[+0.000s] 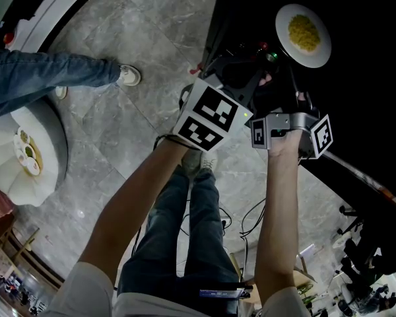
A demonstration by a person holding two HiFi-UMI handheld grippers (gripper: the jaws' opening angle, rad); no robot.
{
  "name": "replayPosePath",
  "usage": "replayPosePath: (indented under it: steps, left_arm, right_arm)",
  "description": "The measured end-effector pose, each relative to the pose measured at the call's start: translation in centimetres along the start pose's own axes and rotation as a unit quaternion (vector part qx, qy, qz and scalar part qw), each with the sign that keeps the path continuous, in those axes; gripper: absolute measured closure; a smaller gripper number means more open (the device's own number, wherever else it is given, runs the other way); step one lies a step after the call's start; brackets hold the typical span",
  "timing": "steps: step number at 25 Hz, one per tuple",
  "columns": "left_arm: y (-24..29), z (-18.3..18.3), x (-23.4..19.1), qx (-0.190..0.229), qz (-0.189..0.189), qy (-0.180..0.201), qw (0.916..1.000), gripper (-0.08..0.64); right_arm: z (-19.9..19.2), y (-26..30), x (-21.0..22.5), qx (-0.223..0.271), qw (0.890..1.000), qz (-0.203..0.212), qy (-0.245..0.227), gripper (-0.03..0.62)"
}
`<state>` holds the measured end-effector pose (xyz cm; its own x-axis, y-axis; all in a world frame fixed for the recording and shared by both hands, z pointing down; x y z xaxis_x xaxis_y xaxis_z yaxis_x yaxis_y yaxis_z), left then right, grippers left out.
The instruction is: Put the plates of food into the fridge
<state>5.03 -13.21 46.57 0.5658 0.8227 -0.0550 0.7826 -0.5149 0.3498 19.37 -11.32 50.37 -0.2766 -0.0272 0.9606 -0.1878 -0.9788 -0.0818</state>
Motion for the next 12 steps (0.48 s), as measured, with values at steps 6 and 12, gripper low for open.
replayPosePath:
  steps: [6,12]
  left_arm:
    - [0.43,-0.11,-0.24,-0.004,0.007,0.000,1.0000,0.554]
    - [0.89,0.07,-0.40,-0.005,0.012,0.000,0.9999,0.554]
  right_arm:
    - [0.08,0.09,0.14,-0.021,1.000,0.005,-0.005,0.571]
    - [-0.09,0.05,0.65,-0.040,0.999,-0.004,-0.011,0.572]
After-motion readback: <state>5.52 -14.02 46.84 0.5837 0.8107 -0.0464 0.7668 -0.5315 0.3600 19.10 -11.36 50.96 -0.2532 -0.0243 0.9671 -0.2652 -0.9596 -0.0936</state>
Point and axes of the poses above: the fingertips, and each gripper's own axes: y forward along the fingers, x to its right, z out of its top, the point moved 8 cm from there along -y, backward along the fingers, and after that the axes turned 6 degrees about y, right-handed, at the moved point
